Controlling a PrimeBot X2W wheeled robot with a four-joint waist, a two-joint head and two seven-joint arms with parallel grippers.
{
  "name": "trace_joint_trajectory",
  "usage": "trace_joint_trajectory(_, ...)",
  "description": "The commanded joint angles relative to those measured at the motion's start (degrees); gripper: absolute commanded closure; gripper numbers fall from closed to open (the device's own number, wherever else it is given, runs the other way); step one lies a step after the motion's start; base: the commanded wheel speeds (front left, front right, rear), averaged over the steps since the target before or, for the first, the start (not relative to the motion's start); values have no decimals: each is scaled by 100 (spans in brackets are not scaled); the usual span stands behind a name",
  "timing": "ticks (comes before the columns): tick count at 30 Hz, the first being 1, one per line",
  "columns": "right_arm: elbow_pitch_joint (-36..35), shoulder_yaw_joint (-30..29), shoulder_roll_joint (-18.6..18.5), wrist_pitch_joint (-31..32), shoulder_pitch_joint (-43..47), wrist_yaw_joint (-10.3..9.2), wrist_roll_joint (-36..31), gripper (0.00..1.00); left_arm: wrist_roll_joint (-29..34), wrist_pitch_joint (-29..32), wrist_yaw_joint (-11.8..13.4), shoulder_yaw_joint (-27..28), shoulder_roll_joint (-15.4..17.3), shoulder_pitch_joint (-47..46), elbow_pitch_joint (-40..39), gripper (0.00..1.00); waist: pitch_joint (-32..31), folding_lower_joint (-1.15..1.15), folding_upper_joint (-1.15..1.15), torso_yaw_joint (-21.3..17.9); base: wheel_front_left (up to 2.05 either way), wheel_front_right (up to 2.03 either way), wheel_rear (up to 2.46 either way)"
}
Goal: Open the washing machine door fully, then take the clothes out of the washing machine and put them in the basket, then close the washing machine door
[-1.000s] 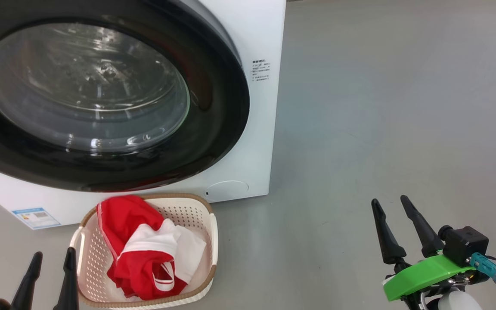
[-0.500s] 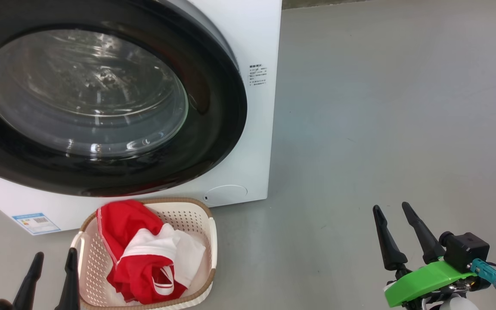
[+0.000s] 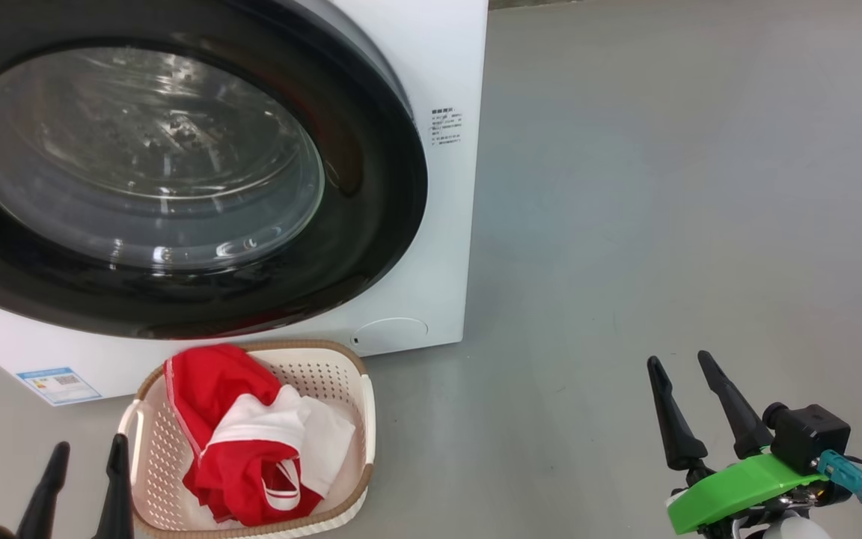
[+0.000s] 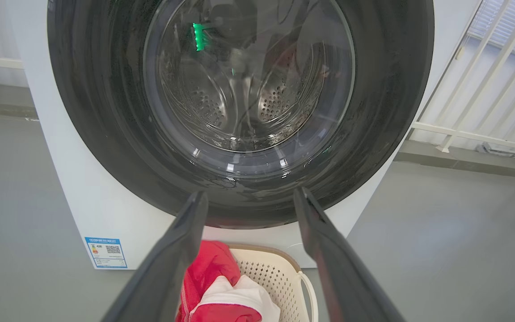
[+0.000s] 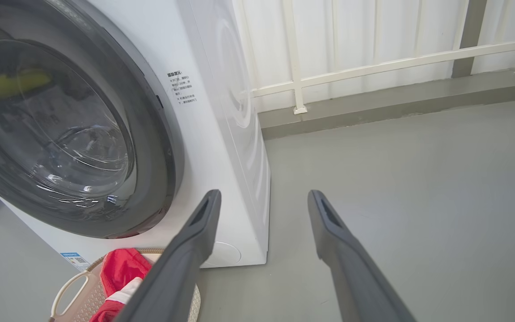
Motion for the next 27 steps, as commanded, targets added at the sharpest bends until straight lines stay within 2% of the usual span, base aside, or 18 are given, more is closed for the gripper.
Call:
trace_joint_trajectory(1, -159, 147, 10, -26, -35, -12, 13, 0, 7, -54, -17, 227, 118, -163, -158, 0, 9, 0, 0, -3, 0, 0, 0)
trace_joint_trajectory(2, -1, 0, 7, 0, 0, 0, 2, 100, -3, 0, 0, 1, -3, -1, -4, 100, 8, 0, 0, -3, 0, 0, 0)
trace_joint_trajectory(10, 570, -2, 127, 12, 279, 1, 21, 100, -22, 39, 1, -170, -438, 25, 521, 100, 9, 0, 0, -2, 0, 0, 0)
trace_joint_trajectory(16, 517, -28, 119, 115, 279, 0, 453, 100, -389, 143, 1, -137, -460, -20, 512, 100, -30, 14, 0, 37, 0, 0, 0)
trace_joint_trajectory(20, 502, -44, 114, 175, 269, 0, 701, 100, -599, 201, 2, -119, -472, -65, 533, 100, -33, 1, 0, 60, 0, 0, 0)
trace_joint_trajectory(27, 469, -74, 107, 281, 248, -1, 1131, 100, -965, 307, 0, -84, -495, -143, 567, 100, -55, 1, 0, 98, 0, 0, 0)
